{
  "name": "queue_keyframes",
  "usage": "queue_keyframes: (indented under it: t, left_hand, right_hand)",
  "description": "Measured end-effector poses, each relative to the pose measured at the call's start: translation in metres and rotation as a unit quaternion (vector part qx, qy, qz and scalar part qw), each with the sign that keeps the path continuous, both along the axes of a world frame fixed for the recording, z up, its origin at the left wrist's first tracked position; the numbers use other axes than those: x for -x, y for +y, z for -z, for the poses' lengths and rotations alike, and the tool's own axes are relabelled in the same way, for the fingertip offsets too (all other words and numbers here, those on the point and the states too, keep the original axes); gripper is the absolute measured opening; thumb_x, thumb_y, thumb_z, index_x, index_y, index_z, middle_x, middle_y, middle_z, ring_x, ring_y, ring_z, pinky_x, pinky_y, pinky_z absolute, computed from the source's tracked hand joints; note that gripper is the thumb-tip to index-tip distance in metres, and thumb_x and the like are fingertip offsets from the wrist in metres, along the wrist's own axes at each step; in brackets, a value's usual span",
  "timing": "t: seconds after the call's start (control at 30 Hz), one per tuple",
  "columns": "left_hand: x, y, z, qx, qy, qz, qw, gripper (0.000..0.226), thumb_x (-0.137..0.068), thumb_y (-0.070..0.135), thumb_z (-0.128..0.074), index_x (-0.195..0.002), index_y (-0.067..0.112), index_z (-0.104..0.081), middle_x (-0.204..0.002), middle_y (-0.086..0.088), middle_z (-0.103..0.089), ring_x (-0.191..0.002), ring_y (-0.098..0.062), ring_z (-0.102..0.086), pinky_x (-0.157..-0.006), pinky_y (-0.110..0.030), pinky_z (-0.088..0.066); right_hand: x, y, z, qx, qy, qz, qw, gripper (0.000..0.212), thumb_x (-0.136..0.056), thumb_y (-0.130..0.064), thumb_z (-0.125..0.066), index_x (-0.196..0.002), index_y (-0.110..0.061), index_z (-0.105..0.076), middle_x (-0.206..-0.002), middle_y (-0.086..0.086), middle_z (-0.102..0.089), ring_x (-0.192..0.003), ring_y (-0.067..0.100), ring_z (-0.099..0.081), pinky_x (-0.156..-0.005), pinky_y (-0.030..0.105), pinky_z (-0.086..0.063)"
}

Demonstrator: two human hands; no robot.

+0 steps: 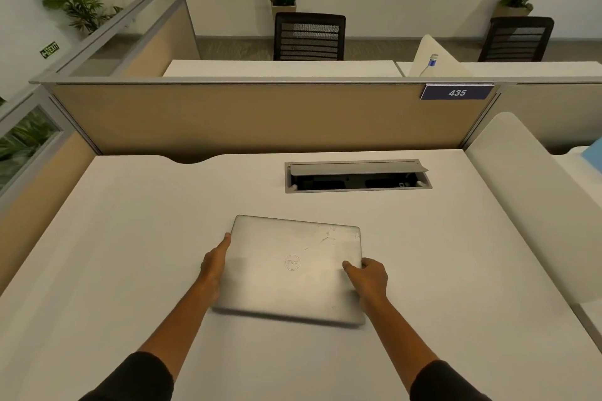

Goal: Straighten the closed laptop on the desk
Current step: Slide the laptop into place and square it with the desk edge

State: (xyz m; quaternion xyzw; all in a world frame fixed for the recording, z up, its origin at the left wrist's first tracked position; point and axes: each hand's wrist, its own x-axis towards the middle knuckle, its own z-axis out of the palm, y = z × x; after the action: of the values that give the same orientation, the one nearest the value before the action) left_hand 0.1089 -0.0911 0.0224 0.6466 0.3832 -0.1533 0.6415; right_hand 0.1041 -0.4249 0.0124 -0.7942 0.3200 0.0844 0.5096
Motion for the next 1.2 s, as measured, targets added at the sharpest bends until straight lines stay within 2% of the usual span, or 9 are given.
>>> queue_keyframes:
  t: [0.13,0.27,0.43,0.53,0.63,0.77,0.9,1.07,1.2]
  left_hand:
    - [0.008,-0.006,-0.002,0.015,0.004,-0.013,1.0,0.089,-0.091,0.077,-0.046,-0.15,0.011,-0.057,-0.15,-0.018,-0.06,-0.139,-0.044,-0.055,-0.122,-0.058,-0.041]
    - [0.012,-0.012,-0.003,0.031,-0.01,-0.029,0.999,0.074,-0.094,0.074,-0.047,-0.127,0.013,-0.072,-0.129,-0.017,-0.073,-0.12,-0.04,-0.068,-0.112,-0.055,-0.052]
    - [0.013,-0.018,-0.008,0.056,-0.023,-0.057,0.997,0.066,-0.093,0.076,-0.046,-0.101,0.019,-0.077,-0.073,0.001,-0.083,-0.072,-0.022,-0.078,-0.062,-0.031,-0.057]
    - [0.01,-0.019,-0.01,0.062,-0.031,-0.068,0.995,0.072,-0.092,0.081,-0.041,-0.098,0.018,-0.076,-0.064,0.004,-0.08,-0.06,-0.019,-0.078,-0.047,-0.024,-0.057]
    - [0.006,-0.021,-0.012,0.069,-0.028,-0.082,0.994,0.08,-0.087,0.088,-0.036,-0.099,0.019,-0.075,-0.07,-0.001,-0.081,-0.078,-0.024,-0.072,-0.054,-0.027,-0.056]
    - [-0.004,-0.024,-0.016,0.072,-0.027,-0.084,0.993,0.087,-0.085,0.092,-0.028,-0.098,0.019,-0.074,-0.063,0.004,-0.08,-0.081,-0.024,-0.071,-0.049,-0.025,-0.057]
    - [-0.017,-0.027,-0.018,0.057,-0.032,-0.083,0.994,0.087,-0.086,0.092,-0.025,-0.094,0.02,-0.074,-0.062,0.004,-0.079,-0.079,-0.024,-0.07,-0.059,-0.029,-0.054]
    - [-0.029,-0.028,-0.016,0.057,-0.037,-0.094,0.993,0.09,-0.084,0.094,-0.023,-0.092,0.02,-0.073,-0.092,-0.007,-0.074,-0.083,-0.024,-0.068,-0.067,-0.033,-0.052]
    - [-0.036,-0.028,-0.017,0.061,-0.037,-0.099,0.993,0.092,-0.082,0.096,-0.021,-0.089,0.02,-0.073,-0.091,-0.006,-0.073,-0.081,-0.023,-0.067,-0.067,-0.033,-0.051]
  right_hand:
    - [-0.013,-0.004,-0.006,0.008,-0.002,-0.025,1.0,0.033,-0.089,-0.023,-0.08,-0.103,0.006,-0.075,-0.094,0.012,-0.074,-0.092,0.033,-0.071,-0.09,0.045,-0.06]
    - [-0.026,-0.009,-0.011,0.016,-0.001,-0.036,0.999,0.035,-0.089,-0.022,-0.079,-0.107,0.008,-0.074,-0.096,0.014,-0.072,-0.091,0.032,-0.068,-0.093,0.046,-0.059]
    - [-0.039,-0.013,-0.011,0.022,-0.005,-0.042,0.999,0.036,-0.09,-0.019,-0.078,-0.113,0.008,-0.073,-0.098,0.012,-0.07,-0.088,0.026,-0.061,-0.096,0.046,-0.058]
    - [-0.046,-0.014,-0.009,0.024,-0.005,-0.041,0.999,0.035,-0.089,-0.016,-0.076,-0.109,0.012,-0.072,-0.101,0.019,-0.074,-0.086,0.029,-0.063,-0.094,0.05,-0.059]
    - [-0.052,-0.015,-0.009,0.03,-0.008,-0.042,0.999,0.04,-0.089,-0.015,-0.075,-0.111,0.018,-0.069,-0.112,0.03,-0.073,-0.095,0.042,-0.071,-0.096,0.054,-0.059]
    - [-0.06,-0.015,-0.008,0.027,-0.014,-0.038,0.999,0.043,-0.089,-0.012,-0.074,-0.118,0.019,-0.066,-0.117,0.032,-0.072,-0.111,0.049,-0.069,-0.1,0.056,-0.057]
    - [-0.067,-0.017,-0.007,0.023,-0.012,-0.038,0.999,0.039,-0.089,-0.011,-0.073,-0.115,0.018,-0.068,-0.115,0.031,-0.072,-0.103,0.046,-0.071,-0.098,0.057,-0.058]
    - [-0.074,-0.018,-0.006,0.018,-0.007,-0.028,0.999,0.038,-0.088,-0.008,-0.071,-0.116,0.017,-0.068,-0.115,0.03,-0.072,-0.102,0.046,-0.07,-0.099,0.058,-0.057]
    - [-0.078,-0.018,-0.005,0.014,-0.006,-0.017,1.0,0.031,-0.087,-0.008,-0.07,-0.11,0.013,-0.071,-0.11,0.026,-0.074,-0.084,0.03,-0.062,-0.083,0.046,-0.061]
